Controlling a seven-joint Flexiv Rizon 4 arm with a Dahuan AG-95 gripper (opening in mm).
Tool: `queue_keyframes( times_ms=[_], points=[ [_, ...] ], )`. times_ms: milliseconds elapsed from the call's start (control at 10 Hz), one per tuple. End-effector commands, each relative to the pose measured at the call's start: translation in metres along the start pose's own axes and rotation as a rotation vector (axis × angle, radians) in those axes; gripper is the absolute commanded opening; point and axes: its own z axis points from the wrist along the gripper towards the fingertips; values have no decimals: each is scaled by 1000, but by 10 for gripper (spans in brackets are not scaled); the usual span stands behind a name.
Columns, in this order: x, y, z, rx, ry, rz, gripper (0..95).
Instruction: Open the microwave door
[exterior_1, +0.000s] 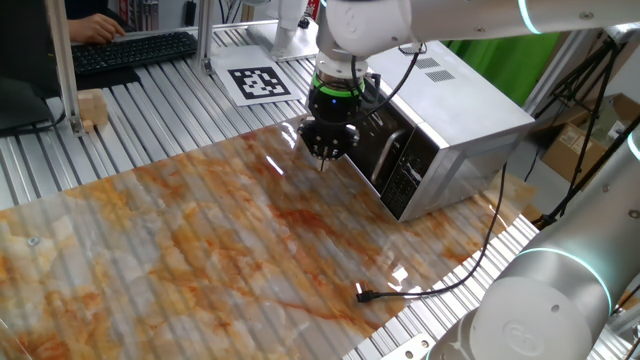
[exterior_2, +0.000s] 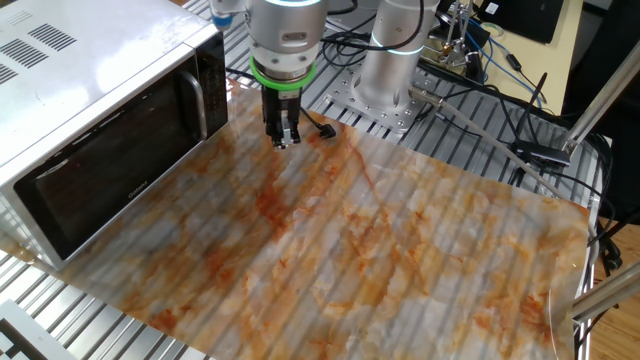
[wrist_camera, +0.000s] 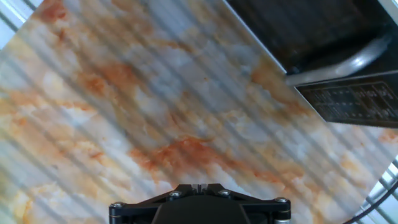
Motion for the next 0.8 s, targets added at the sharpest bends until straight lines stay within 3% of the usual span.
queue_keyframes(
  times_ms=[100,300,700,800],
  points=[
    [-4,-16,2,-36,40,16,0],
    [-4,-24,1,-43,39,24,0],
    [-17,-65,1,-43,32,110,0],
    [-19,-70,1,-41,29,136,0]
  ],
)
